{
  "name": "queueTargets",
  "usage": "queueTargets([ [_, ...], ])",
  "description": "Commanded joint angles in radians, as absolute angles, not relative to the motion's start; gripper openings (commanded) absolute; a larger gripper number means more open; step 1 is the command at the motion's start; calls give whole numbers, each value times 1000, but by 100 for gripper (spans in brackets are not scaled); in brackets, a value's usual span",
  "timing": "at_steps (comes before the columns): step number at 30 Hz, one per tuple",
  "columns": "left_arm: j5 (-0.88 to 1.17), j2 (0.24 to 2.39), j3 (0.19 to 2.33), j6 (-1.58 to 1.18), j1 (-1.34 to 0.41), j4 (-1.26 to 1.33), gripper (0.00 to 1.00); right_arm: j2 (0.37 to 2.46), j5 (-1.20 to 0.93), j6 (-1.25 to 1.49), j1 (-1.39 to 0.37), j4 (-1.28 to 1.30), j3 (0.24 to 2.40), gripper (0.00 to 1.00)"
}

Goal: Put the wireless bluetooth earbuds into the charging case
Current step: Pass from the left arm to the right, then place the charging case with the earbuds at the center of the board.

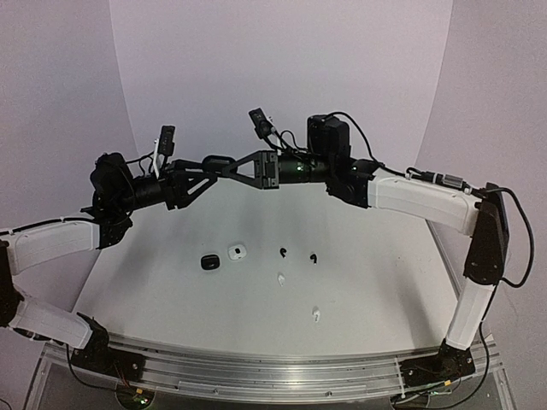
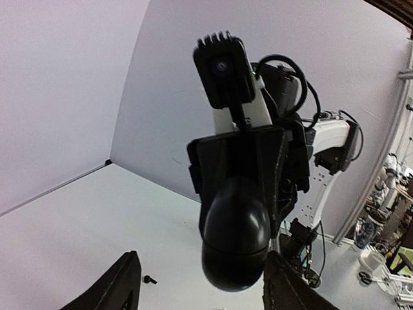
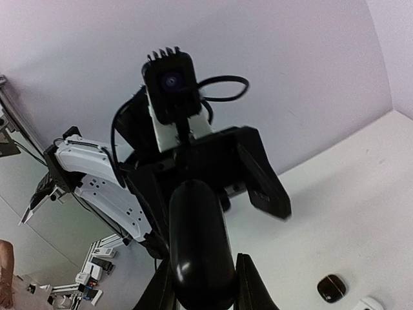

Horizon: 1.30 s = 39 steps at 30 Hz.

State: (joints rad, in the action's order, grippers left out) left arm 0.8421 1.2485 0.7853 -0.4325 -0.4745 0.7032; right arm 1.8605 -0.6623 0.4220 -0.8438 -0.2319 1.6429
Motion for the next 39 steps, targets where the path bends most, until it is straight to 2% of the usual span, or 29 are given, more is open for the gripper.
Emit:
queueTargets([
  [1, 676, 1195, 806, -278, -466, 525, 73, 1733, -641, 498, -693, -238, 1505, 0],
  [6, 540, 1164, 789, -209, -459, 409, 77, 1683, -702, 446, -465, 17, 1403, 0],
  [13, 574, 1140, 758, -199, -457, 416, 76, 1828, -714, 239, -235, 479, 1396, 0],
  [19, 591, 1147, 754, -199, -457, 422, 76, 2021, -704, 173, -115, 597, 1464, 0],
  [24, 597, 1149, 761, -192, -457, 419, 76, 2165, -685, 109, -89, 681, 1588, 0],
  [31, 599, 1158, 772, -185, -457, 406, 75, 2268, -712, 82, -55, 710, 1649, 0],
  [34, 599, 1167, 777, -181, -457, 403, 75, 2302, -732, 73, -46, 736, 1676, 5],
  [39, 598, 1179, 784, -181, -457, 406, 74, 2332, -705, 42, -34, 779, 1706, 23],
])
